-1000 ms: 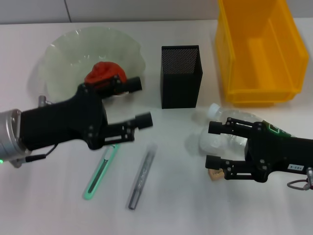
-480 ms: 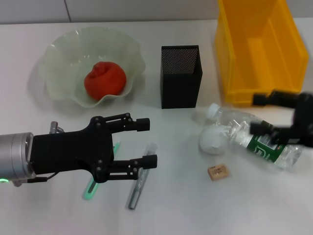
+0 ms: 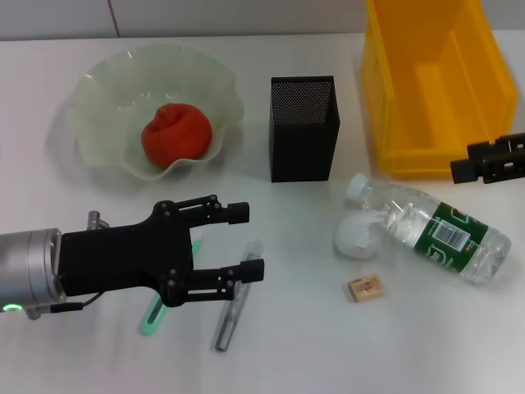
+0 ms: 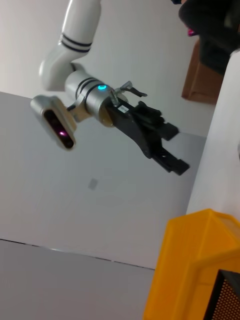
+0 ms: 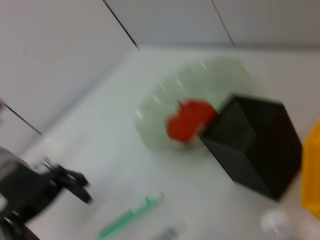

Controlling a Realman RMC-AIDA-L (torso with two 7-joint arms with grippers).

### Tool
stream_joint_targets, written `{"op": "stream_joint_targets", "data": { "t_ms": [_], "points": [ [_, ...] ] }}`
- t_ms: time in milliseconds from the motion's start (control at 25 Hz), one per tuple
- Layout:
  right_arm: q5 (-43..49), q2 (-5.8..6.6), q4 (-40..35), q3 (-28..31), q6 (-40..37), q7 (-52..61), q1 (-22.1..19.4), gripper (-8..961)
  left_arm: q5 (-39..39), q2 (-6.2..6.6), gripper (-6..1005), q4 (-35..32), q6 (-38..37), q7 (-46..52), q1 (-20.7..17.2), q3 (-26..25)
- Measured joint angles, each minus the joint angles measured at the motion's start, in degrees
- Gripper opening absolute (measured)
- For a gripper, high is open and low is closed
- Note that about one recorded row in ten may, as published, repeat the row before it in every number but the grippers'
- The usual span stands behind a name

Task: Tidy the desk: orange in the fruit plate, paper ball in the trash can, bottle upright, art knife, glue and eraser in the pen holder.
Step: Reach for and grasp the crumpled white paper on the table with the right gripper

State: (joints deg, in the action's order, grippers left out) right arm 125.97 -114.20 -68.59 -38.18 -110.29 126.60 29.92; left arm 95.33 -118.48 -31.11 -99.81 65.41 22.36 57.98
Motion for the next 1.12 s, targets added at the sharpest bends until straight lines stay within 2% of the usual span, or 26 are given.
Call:
{"op": "stream_joint_targets", "data": {
  "t_ms": [80, 200, 280, 520, 680, 880, 1120],
  "points": [
    [5.10, 0.11, 0.17, -2.48, -0.52, 1.98, 3.27, 834, 0.02, 0.00, 776, 0.00, 0.06, 0.00, -0.04, 0.01],
    [6.11, -0.04, 0.11, -4.83, -0.68, 2.24, 4.57, 834, 0.54, 0.00, 776, 0.00, 0.66, -0.02, -0.38, 0.03],
    [6.55, -0.09, 0.40, -8.98, -0.49, 2.25, 6.37, 834, 0.93, 0.01, 776, 0.00, 0.95, -0.02, -0.47, 0.02],
    [9.00, -0.04, 2.19, -13.36, -0.08, -0.02, 8.99, 834, 1.28, 0.00, 776, 0.46, 1.50, -0.02, -0.66, 0.01],
    [9.40, -1.12, 3.20, -16.99, 1.21, -3.07, 9.92, 833, 1.28, 0.00, 775, 0.50, 2.31, -0.36, -0.91, 0.03],
    [9.78, -1.72, 5.36, -21.57, 4.52, -3.20, 10.48, 833, 1.28, 0.00, 775, 0.54, 2.38, -2.27, -1.37, 0.02],
    [14.76, -2.56, 11.32, -22.77, 7.71, -2.62, 13.60, 833, 1.26, -0.13, 775, 0.74, 2.88, -3.66, -1.54, 0.03]
  ]
}}
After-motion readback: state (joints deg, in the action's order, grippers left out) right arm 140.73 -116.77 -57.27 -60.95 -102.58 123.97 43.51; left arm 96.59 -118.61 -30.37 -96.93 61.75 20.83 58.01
